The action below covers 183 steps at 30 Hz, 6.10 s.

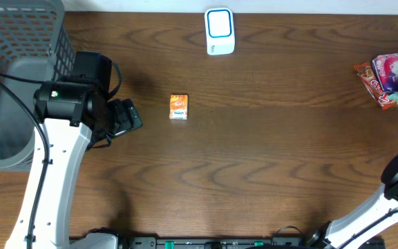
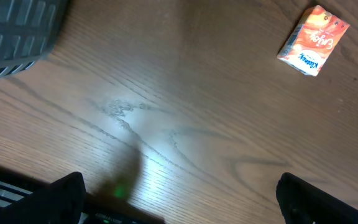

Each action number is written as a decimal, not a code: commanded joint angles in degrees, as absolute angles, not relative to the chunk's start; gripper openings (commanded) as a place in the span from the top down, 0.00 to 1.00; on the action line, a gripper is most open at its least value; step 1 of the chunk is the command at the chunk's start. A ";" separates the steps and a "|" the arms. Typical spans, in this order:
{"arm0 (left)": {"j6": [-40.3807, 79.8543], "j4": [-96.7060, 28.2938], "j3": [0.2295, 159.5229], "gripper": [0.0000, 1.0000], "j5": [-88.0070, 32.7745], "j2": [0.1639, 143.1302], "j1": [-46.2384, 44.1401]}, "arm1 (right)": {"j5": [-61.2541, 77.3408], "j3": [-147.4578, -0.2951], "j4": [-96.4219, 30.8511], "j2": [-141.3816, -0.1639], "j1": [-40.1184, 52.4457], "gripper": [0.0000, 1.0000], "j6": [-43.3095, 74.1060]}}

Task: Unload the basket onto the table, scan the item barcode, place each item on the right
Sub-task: 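Carry the mint-green wrapper to the far right and release it, then swing the right gripper back toward the orange snack box, then lower the right gripper and grasp the orange snack box, then lift the orange box and hold it up at the scanner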

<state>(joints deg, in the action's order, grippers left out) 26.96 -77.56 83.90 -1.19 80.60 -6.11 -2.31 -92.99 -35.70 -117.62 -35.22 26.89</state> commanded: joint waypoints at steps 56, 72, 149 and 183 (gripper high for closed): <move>26.79 -77.71 84.12 0.02 -0.86 80.86 -5.91 | 26.22 -88.18 -20.78 -118.13 20.86 0.01 29.50; 26.81 -77.71 84.12 0.02 -0.89 80.86 -5.91 | 26.83 -88.16 -21.96 -124.51 29.23 0.23 37.65; 26.79 -77.71 84.12 0.02 -0.86 80.86 -5.91 | 75.55 -88.05 -23.53 -130.30 28.16 0.99 19.33; 26.81 -77.71 84.12 0.02 -0.86 80.86 -5.91 | 75.37 -92.90 -29.58 -110.91 7.07 0.99 17.98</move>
<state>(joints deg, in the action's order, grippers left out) 26.96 -77.56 83.90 -1.19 80.60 -6.09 66.17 -92.92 -29.52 -110.50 7.22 19.73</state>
